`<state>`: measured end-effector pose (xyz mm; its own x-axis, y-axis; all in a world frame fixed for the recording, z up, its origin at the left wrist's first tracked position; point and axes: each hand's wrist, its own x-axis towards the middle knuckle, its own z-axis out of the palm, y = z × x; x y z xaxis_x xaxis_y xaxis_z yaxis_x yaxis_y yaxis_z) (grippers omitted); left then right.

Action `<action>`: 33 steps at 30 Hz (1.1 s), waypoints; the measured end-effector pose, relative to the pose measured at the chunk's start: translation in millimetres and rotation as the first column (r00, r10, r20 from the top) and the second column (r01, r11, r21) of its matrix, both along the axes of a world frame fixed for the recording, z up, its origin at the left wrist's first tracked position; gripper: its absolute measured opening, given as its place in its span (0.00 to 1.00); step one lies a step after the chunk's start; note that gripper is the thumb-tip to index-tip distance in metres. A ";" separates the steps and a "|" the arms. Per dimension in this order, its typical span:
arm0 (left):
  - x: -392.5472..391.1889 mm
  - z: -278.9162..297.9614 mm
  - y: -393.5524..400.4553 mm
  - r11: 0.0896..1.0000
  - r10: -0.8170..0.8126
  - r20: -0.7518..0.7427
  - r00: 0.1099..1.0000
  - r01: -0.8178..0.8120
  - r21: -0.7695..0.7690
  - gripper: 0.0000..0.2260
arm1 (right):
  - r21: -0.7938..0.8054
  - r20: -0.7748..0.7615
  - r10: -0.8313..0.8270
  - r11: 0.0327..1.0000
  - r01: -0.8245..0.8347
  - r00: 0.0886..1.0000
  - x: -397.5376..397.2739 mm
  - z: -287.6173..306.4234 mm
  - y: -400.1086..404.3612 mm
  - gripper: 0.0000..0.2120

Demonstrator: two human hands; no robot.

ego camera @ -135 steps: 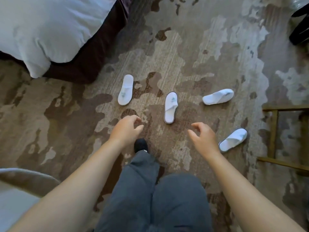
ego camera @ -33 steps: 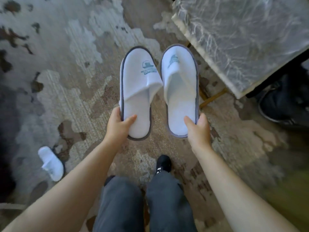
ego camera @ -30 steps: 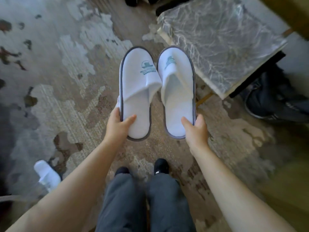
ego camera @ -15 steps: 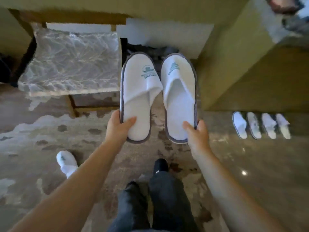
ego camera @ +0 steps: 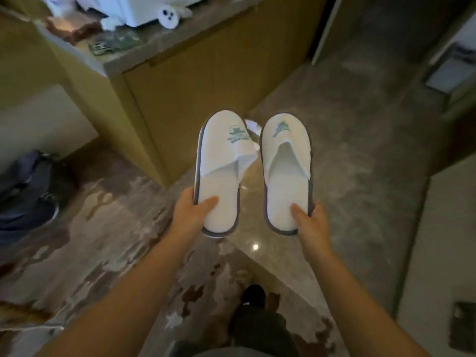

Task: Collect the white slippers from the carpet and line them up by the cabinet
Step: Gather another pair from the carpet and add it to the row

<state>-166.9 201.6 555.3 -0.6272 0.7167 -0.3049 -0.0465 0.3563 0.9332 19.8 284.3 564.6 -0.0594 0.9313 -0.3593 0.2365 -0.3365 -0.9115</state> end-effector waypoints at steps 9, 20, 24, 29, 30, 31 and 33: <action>61.5 1.8 210.8 0.987 -0.155 0.121 0.980 0.158 -0.014 0.20 | 0.019 0.047 -0.188 0.982 0.187 0.981 70.3 -1.7 178.5 0.14; 12.9 -4.7 507.4 0.981 -0.179 0.151 0.972 0.187 -0.044 0.20 | 0.006 0.053 -0.232 0.973 0.232 0.971 22.6 -6.0 460.2 0.09; 4.7 9.9 613.6 0.970 -0.236 0.141 0.961 0.242 -0.027 0.18 | 0.023 0.063 -0.262 0.965 0.261 0.963 14.2 9.7 547.7 0.10; 6.9 3.4 722.3 0.966 -0.254 0.136 0.958 0.259 -0.020 0.19 | 0.012 0.059 -0.252 0.968 0.252 0.966 19.1 7.1 654.6 0.09; 7.1 -1.4 742.3 0.969 -0.240 0.144 0.960 0.245 -0.021 0.19 | 0.005 0.057 -0.240 0.971 0.240 0.969 19.9 4.2 678.0 0.12; 7.5 -7.2 763.5 0.974 -0.221 0.155 0.963 0.227 -0.022 0.19 | -0.004 0.058 -0.226 0.974 0.226 0.972 20.6 0.5 703.3 0.14; 10.1 -18.9 807.0 0.982 -0.178 0.172 0.969 0.186 -0.034 0.18 | -0.017 0.066 -0.183 0.983 0.184 0.981 22.6 -7.8 756.9 0.17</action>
<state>-156.8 1008.6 536.4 -0.4247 0.7956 -0.4321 -0.1308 0.4183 0.8988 42.3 1041.2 556.8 0.1355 0.9157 -0.3784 0.2260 -0.4004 -0.8880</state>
